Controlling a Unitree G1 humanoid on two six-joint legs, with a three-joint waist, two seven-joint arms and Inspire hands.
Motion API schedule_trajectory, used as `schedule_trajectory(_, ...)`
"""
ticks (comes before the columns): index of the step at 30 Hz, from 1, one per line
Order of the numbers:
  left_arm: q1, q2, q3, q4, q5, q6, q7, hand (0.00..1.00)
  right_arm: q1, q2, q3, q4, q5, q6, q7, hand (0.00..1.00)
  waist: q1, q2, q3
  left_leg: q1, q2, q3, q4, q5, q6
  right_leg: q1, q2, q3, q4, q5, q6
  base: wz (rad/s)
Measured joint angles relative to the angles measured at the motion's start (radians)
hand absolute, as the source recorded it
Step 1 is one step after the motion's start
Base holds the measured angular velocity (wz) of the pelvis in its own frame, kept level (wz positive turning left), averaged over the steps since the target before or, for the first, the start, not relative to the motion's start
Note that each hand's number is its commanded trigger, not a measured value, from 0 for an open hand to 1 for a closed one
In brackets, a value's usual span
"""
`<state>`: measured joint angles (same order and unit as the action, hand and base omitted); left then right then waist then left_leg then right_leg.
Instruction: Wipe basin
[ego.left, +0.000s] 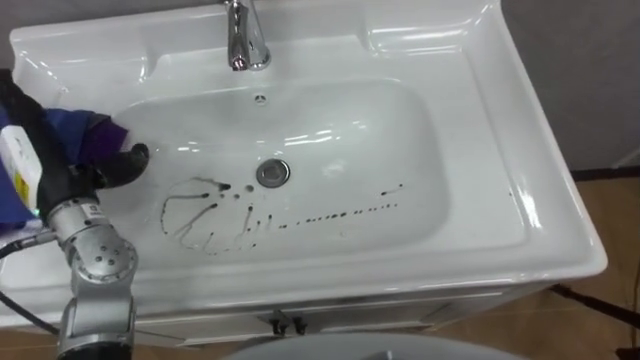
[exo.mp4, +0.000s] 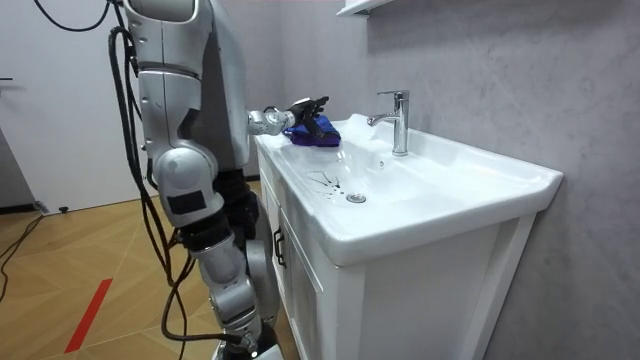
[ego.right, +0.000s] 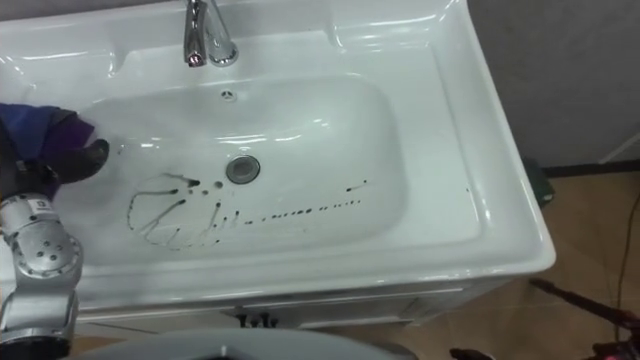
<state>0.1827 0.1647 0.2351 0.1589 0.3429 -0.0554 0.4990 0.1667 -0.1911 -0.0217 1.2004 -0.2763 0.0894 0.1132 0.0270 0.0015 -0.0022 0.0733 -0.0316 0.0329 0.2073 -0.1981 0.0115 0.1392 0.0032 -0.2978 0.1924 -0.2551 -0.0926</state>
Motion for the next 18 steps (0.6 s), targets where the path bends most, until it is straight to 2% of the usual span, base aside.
schedule_trajectory(2, 0.0, 0.002, 0.009, 0.02, 0.044, 0.007, 0.011, 0.0, 0.003, 0.0, -0.001, 0.0, -0.003, 0.003, -0.001, 0.0, 0.008, 0.003, -0.0009, 0.007, 0.0, 0.006, -0.001, 0.0, 0.0, 0.004, 0.001, 0.008, -0.005, 0.0, 0.0, -0.11)
schedule_trajectory(3, 0.0, 0.004, 0.022, 0.054, 0.058, 0.011, 0.024, 0.0, 0.003, -0.002, -0.001, 0.0, -0.002, 0.006, -0.002, 0.0, 0.007, 0.005, -0.0047, 0.012, 0.001, 0.01, -0.002, 0.0, 0.0, 0.006, 0.002, 0.016, -0.005, 0.0, 0.0, -0.15)
schedule_trajectory(6, 0.009, 0.004, 0.047, 0.099, 0.063, 0.032, 0.045, 0.0, 0.01, -0.001, -0.001, -0.001, 0.008, 0.007, -0.007, 0.0, 0.008, 0.009, -0.0059, 0.023, 0.001, 0.016, -0.003, 0.0, 0.0, 0.016, 0.002, 0.024, -0.006, 0.0, 0.0, -0.1)
schedule_trajectory(10, 0.015, 0.005, 0.087, 0.114, 0.066, 0.033, 0.088, 0.0, 0.013, 0.0, -0.001, 0.0, 0.016, 0.014, -0.014, 0.0, 0.012, 0.01, -0.0063, 0.027, 0.0, 0.012, -0.003, 0.0, 0.0, 0.017, 0.003, 0.025, -0.006, 0.0, 0.0, -0.01)
schedule_trajectory(12, 0.016, 0.005, 0.128, 0.116, 0.088, 0.034, 0.096, 0.0, 0.017, 0.0, -0.001, 0.0, 0.016, 0.014, -0.012, 0.0, 0.032, 0.011, -0.0058, 0.029, 0.0, 0.012, -0.002, 0.0, 0.0, 0.015, 0.004, 0.034, -0.006, 0.0, 0.0, -0.09)
schedule_trajectory(14, 0.016, 0.005, 0.151, 0.116, 0.092, 0.034, 0.115, 0.0, 0.021, 0.0, -0.001, 0.0, 0.017, 0.017, -0.012, 0.0, 0.037, 0.011, -0.0058, 0.029, 0.0, 0.01, -0.001, 0.0, 0.0, 0.016, 0.004, 0.035, -0.006, 0.0, 0.0, 0.0)
schedule_trajectory(18, 0.016, 0.006, 0.174, 0.115, 0.093, 0.036, 0.124, 0.0, 0.017, 0.0, -0.002, -0.001, 0.026, 0.022, -0.012, 0.0, 0.057, 0.018, -0.0049, 0.028, -0.001, 0.009, -0.001, 0.0, 0.0, 0.017, 0.004, 0.034, -0.007, 0.0, 0.0, 0.01)
